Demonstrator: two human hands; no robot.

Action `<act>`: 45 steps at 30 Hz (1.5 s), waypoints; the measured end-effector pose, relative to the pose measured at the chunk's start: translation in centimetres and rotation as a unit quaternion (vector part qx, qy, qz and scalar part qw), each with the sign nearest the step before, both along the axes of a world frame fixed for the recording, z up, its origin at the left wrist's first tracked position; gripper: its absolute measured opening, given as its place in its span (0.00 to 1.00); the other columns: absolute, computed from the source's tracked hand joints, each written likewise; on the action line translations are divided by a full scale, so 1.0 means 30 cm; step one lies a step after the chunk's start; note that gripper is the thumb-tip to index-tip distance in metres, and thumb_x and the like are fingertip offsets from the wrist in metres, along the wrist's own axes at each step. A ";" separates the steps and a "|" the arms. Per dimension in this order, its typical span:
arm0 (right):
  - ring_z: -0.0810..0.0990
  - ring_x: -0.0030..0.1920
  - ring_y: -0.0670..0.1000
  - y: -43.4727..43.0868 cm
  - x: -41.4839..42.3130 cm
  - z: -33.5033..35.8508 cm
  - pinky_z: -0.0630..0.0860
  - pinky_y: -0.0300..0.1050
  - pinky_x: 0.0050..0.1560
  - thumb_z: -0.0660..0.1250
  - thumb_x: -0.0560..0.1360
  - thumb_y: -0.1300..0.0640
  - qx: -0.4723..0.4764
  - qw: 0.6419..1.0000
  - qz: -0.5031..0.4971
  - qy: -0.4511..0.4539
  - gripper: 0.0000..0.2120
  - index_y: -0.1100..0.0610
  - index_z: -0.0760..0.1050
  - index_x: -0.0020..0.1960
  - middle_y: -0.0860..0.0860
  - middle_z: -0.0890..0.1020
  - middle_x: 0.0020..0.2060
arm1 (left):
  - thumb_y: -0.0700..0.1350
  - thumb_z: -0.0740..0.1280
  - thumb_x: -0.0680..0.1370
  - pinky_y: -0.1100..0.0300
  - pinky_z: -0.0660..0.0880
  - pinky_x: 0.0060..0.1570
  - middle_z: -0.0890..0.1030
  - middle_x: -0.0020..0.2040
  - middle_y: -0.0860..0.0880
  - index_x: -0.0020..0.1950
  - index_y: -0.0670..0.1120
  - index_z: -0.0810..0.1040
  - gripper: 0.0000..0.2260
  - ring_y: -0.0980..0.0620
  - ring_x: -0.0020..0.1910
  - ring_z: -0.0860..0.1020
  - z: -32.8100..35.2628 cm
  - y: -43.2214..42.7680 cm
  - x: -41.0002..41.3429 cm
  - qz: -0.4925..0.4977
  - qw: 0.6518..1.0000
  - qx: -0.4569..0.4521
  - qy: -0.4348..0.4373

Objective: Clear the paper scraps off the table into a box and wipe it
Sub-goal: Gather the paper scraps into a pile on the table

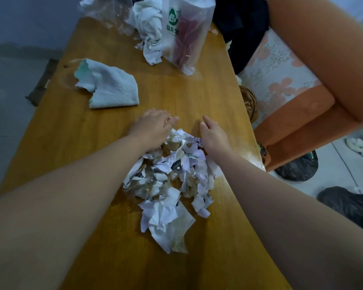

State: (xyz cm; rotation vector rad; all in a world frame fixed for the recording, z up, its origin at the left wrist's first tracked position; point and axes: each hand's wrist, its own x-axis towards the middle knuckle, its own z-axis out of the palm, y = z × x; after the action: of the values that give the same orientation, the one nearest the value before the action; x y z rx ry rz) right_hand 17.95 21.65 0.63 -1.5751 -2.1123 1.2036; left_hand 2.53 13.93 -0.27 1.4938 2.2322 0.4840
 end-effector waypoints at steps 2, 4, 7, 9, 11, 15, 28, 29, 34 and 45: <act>0.56 0.76 0.52 -0.003 0.002 -0.010 0.57 0.53 0.75 0.50 0.82 0.52 0.009 1.000 0.002 0.002 0.22 0.52 0.58 0.75 0.50 0.60 0.76 | 0.56 0.46 0.81 0.47 0.59 0.71 0.76 0.65 0.47 0.65 0.48 0.74 0.23 0.47 0.66 0.70 0.027 -0.018 0.051 -0.043 0.998 0.036 -0.034; 0.53 0.77 0.51 -0.004 0.005 -0.014 0.53 0.50 0.76 0.49 0.82 0.53 0.012 1.000 0.011 -0.003 0.21 0.53 0.60 0.75 0.50 0.59 0.76 | 0.56 0.47 0.82 0.48 0.61 0.69 0.81 0.56 0.46 0.59 0.46 0.77 0.23 0.47 0.59 0.76 0.047 -0.037 0.064 -0.040 0.995 0.085 -0.022; 0.50 0.77 0.50 -0.007 0.013 -0.018 0.50 0.48 0.75 0.49 0.83 0.54 0.020 0.999 0.033 -0.007 0.20 0.54 0.63 0.73 0.51 0.59 0.76 | 0.57 0.49 0.81 0.47 0.73 0.57 0.81 0.54 0.42 0.57 0.43 0.77 0.24 0.43 0.55 0.77 0.067 -0.071 0.032 0.039 0.986 0.140 -0.085; 0.50 0.77 0.50 -0.013 0.017 -0.015 0.50 0.50 0.75 0.48 0.83 0.53 0.021 0.999 0.044 -0.006 0.20 0.53 0.64 0.73 0.51 0.59 0.76 | 0.57 0.49 0.81 0.51 0.70 0.62 0.78 0.62 0.45 0.65 0.46 0.74 0.23 0.45 0.62 0.74 0.068 -0.090 0.006 0.090 0.977 0.133 -0.140; 0.52 0.77 0.50 -0.025 0.022 -0.010 0.52 0.51 0.76 0.48 0.83 0.52 0.012 0.999 0.051 0.002 0.20 0.51 0.65 0.72 0.50 0.62 0.75 | 0.60 0.47 0.80 0.53 0.61 0.68 0.69 0.72 0.48 0.72 0.49 0.65 0.25 0.48 0.71 0.66 0.062 -0.108 -0.005 0.094 0.967 0.081 -0.223; 0.60 0.75 0.50 -0.077 0.029 -0.002 0.60 0.53 0.73 0.50 0.82 0.49 -0.003 0.997 0.080 0.014 0.20 0.48 0.67 0.71 0.49 0.69 0.72 | 0.63 0.44 0.79 0.50 0.53 0.73 0.60 0.76 0.50 0.75 0.53 0.57 0.28 0.48 0.76 0.56 0.046 -0.149 0.040 0.074 0.962 0.010 -0.264; 0.72 0.65 0.51 -0.124 0.175 0.058 0.66 0.41 0.56 0.50 0.82 0.47 0.062 0.987 0.142 -0.052 0.20 0.51 0.67 0.71 0.50 0.76 0.64 | 0.61 0.46 0.80 0.60 0.61 0.65 0.70 0.71 0.50 0.72 0.50 0.65 0.26 0.50 0.71 0.66 0.026 -0.082 0.315 0.134 0.941 0.105 -0.291; 0.72 0.66 0.52 -0.120 0.198 0.060 0.67 0.43 0.59 0.51 0.82 0.47 0.071 0.986 0.140 -0.053 0.20 0.51 0.67 0.71 0.51 0.76 0.64 | 0.60 0.46 0.80 0.62 0.61 0.61 0.72 0.70 0.51 0.72 0.51 0.66 0.25 0.51 0.70 0.68 0.036 -0.072 0.338 0.125 0.942 0.109 -0.291; 0.67 0.71 0.53 -0.114 0.265 0.059 0.66 0.53 0.69 0.51 0.81 0.48 0.102 0.989 0.103 -0.019 0.19 0.50 0.68 0.70 0.51 0.75 0.66 | 0.58 0.47 0.81 0.61 0.64 0.54 0.76 0.65 0.50 0.68 0.50 0.70 0.23 0.50 0.64 0.72 0.069 -0.034 0.396 0.132 0.948 0.133 -0.259; 0.74 0.34 0.45 -0.278 -0.009 0.136 0.70 0.41 0.43 0.59 0.79 0.55 0.140 0.980 0.134 0.052 0.13 0.51 0.77 0.60 0.48 0.83 0.55 | 0.50 0.54 0.80 0.48 0.39 0.73 0.79 0.62 0.48 0.64 0.52 0.74 0.15 0.48 0.68 0.71 0.081 -0.235 0.217 0.367 0.918 0.131 -0.078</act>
State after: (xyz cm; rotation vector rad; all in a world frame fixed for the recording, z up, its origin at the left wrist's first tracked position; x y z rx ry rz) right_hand 17.69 13.30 4.71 -1.1120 -2.3556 0.9822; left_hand 9.02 6.89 2.18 0.6171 2.6127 1.1151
